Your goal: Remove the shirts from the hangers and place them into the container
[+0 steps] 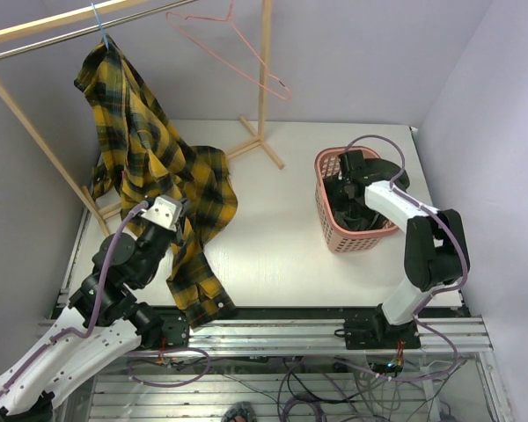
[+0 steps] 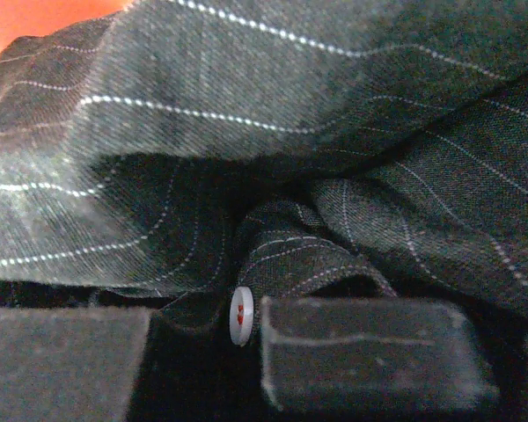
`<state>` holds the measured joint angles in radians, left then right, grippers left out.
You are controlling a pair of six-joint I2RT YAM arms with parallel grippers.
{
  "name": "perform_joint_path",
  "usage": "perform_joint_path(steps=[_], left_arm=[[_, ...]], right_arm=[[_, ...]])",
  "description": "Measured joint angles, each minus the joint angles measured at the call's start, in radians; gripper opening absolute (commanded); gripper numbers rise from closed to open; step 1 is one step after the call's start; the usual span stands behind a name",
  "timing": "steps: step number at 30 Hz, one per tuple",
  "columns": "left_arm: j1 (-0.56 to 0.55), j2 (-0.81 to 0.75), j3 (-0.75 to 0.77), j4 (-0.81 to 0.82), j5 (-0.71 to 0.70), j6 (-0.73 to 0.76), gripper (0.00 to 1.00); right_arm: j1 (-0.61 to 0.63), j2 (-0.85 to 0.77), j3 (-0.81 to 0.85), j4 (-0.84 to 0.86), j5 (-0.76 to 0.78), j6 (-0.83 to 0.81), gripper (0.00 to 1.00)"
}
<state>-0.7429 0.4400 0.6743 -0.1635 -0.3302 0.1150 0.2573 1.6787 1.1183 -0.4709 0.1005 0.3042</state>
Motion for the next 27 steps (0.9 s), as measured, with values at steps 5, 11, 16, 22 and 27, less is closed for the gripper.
perform_joint_path(steps=[5,11,16,22,27], left_arm=[[0.000,0.011,0.000,0.000,0.000,0.000,0.19],[0.000,0.014,0.000,0.000,0.000,0.000,0.22],[0.001,0.014,0.000,0.000,0.001,0.000,0.26],[0.001,0.014,0.000,0.001,0.002,0.000,0.33],[0.001,0.017,0.000,0.000,0.002,0.000,0.36]], right_arm=[[0.000,0.040,-0.017,0.040,0.002,0.009,0.18],[0.000,0.056,-0.007,0.043,0.017,0.015,0.34],[0.000,0.027,0.035,-0.003,0.026,0.020,0.56],[0.000,-0.093,0.147,-0.066,0.042,0.029,0.59],[0.000,-0.203,0.266,-0.097,0.045,0.026,0.54]])
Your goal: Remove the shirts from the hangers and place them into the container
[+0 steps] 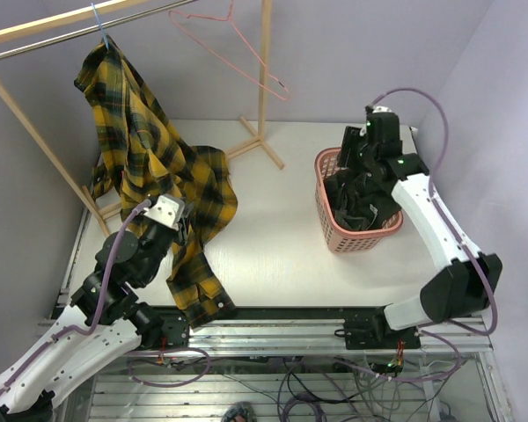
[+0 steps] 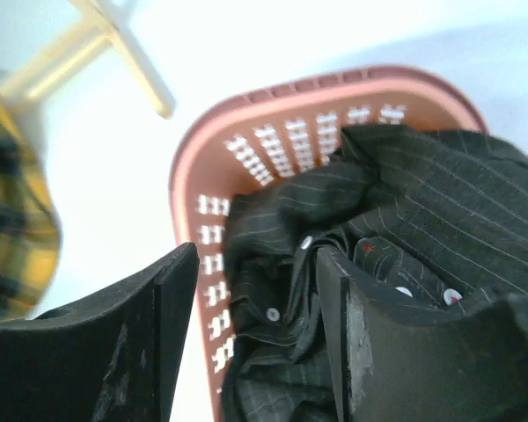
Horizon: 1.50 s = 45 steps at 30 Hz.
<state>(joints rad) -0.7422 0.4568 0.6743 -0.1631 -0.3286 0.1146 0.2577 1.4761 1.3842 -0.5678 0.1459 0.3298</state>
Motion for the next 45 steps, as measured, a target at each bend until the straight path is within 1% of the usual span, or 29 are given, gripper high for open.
perform_joint_path(steps=[4,6,8,11,14,17,20,22,25,28,31,35,38,41,45], left_arm=[[0.001,0.009,0.004,-0.011,-0.008,-0.011,0.36],[0.002,0.011,0.011,-0.019,-0.012,-0.019,0.35],[0.002,0.013,0.021,-0.023,-0.012,-0.026,0.34],[0.003,0.021,0.038,-0.032,-0.005,-0.042,0.33],[0.006,0.043,0.064,-0.052,0.006,-0.063,0.32],[0.006,0.048,0.090,-0.076,0.019,-0.098,0.31],[0.006,0.009,0.131,-0.111,0.015,-0.131,0.30],[0.006,-0.033,0.188,-0.140,-0.004,-0.146,0.30],[0.006,-0.092,0.312,-0.173,-0.064,-0.166,0.29],[0.006,-0.152,0.409,-0.187,-0.163,-0.197,0.29],[0.010,-0.208,0.438,-0.217,-0.281,-0.222,0.28],[0.013,-0.221,0.431,-0.299,-0.458,-0.257,0.28],[0.014,-0.192,0.400,-0.371,-0.557,-0.300,0.28],[0.014,-0.156,0.348,-0.413,-0.612,-0.340,0.28],[0.014,-0.156,0.256,-0.438,-0.631,-0.370,0.27]], right_arm=[[0.020,-0.083,0.056,-0.006,-0.027,-0.013,0.50],[0.071,-0.108,0.104,-0.021,-0.024,-0.026,0.50],[0.154,-0.103,0.182,-0.045,-0.010,-0.045,0.50],[0.316,-0.022,0.396,-0.089,0.003,-0.083,0.51],[0.414,0.061,0.542,-0.089,-0.005,-0.114,0.51],[0.449,0.122,0.620,-0.077,-0.037,-0.139,0.52],[0.459,0.157,0.641,-0.035,-0.090,-0.152,0.52],[0.466,0.180,0.665,-0.013,-0.119,-0.155,0.52],[0.493,0.236,0.752,0.003,-0.143,-0.163,0.53],[0.548,0.306,0.867,0.020,-0.153,-0.180,0.55],[0.615,0.356,0.938,0.032,-0.153,-0.200,0.58],[0.699,0.396,0.948,0.063,-0.153,-0.216,0.64],[0.754,0.420,0.928,0.097,-0.154,-0.219,0.65],[0.800,0.449,0.920,0.126,-0.143,-0.230,0.65],[0.840,0.499,0.927,0.167,-0.123,-0.238,0.65]])
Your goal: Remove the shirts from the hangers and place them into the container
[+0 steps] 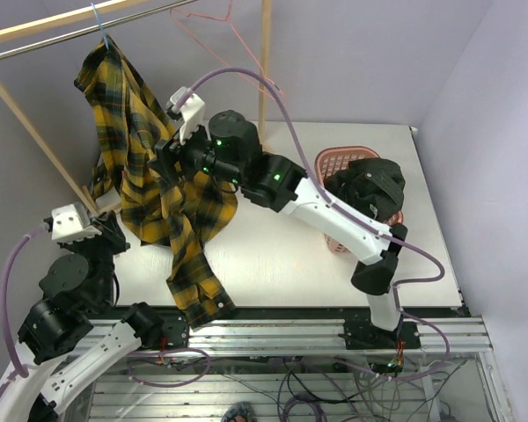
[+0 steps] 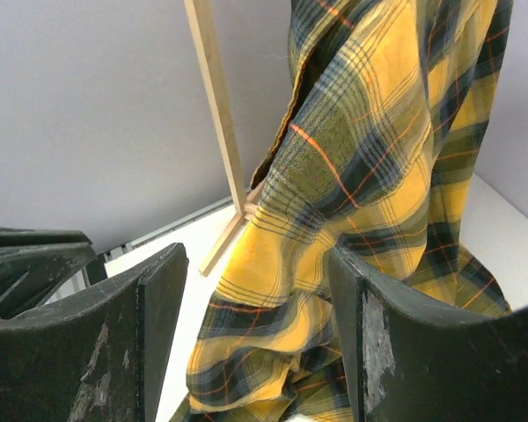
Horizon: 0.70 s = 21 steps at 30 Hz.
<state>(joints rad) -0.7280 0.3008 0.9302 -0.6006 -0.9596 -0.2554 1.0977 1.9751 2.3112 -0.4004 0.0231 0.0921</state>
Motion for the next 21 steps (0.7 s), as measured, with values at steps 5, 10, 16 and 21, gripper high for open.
perform_joint_path(steps=[5,10,16,21], left_arm=[[0.000,-0.053,-0.054,-0.004,-0.008,-0.023,0.27],[0.000,-0.068,-0.084,-0.005,-0.008,-0.041,0.27],[0.000,-0.056,-0.094,-0.004,-0.003,-0.040,0.27],[0.000,-0.051,-0.095,-0.003,0.007,-0.039,0.27]], right_arm=[[0.008,0.047,0.002,0.032,0.013,0.000,0.65],[0.008,0.082,0.007,0.061,0.041,0.001,0.63],[0.004,0.119,0.018,0.062,0.131,0.001,0.57],[-0.057,0.064,-0.108,0.101,0.134,0.016,0.53]])
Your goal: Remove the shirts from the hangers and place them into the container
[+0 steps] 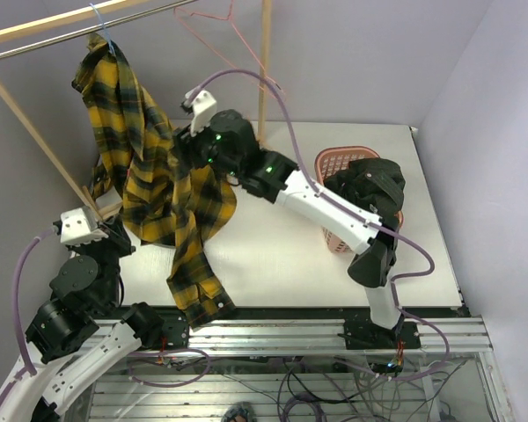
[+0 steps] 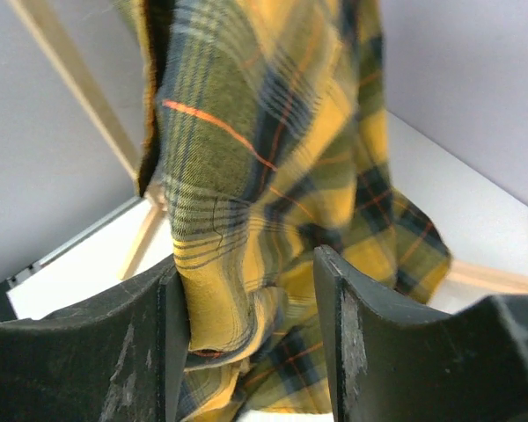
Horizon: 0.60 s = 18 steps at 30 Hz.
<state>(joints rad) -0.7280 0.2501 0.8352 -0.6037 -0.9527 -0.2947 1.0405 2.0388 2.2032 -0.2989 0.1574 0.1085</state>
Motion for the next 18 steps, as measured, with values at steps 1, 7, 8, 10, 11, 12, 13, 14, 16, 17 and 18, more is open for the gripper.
perform_joint_path(steps=[1,7,8,10,11,12,13,14,16,17,18], left_arm=[[0.000,0.000,-0.001,0.000,0.003,0.001,0.27],[0.000,0.000,-0.005,0.000,0.016,0.003,0.27],[0.000,0.000,-0.006,0.000,0.018,0.003,0.27],[0.000,0.000,-0.007,0.000,0.021,0.003,0.27],[0.000,0.001,-0.007,0.000,0.022,0.003,0.27],[0.000,0.002,-0.007,0.000,0.022,0.003,0.27],[0.000,0.003,-0.008,0.000,0.022,0.003,0.27],[0.000,0.004,-0.008,0.000,0.022,0.003,0.27],[0.000,0.006,-0.008,0.000,0.022,0.003,0.27],[0.000,0.007,-0.008,0.000,0.023,0.003,0.27],[0.000,0.007,-0.008,0.000,0.023,0.003,0.27]], right_arm=[[-0.023,-0.010,-0.015,0.000,-0.017,0.006,0.53],[-0.152,-0.023,0.000,0.002,-0.147,-0.003,0.55],[-0.159,-0.023,0.008,0.001,-0.165,-0.014,0.55],[-0.157,-0.023,0.032,-0.011,-0.204,-0.039,0.56],[-0.152,-0.022,0.051,-0.021,-0.225,-0.050,0.56],[-0.148,-0.021,0.068,-0.024,-0.241,-0.059,0.56],[-0.145,-0.021,0.087,-0.025,-0.260,-0.067,0.56],[-0.141,-0.021,0.103,-0.023,-0.278,-0.073,0.56],[-0.135,-0.024,0.118,-0.002,-0.307,-0.078,0.56],[-0.134,-0.024,0.118,0.007,-0.318,-0.078,0.56],[-0.133,-0.024,0.118,0.016,-0.328,-0.077,0.56]])
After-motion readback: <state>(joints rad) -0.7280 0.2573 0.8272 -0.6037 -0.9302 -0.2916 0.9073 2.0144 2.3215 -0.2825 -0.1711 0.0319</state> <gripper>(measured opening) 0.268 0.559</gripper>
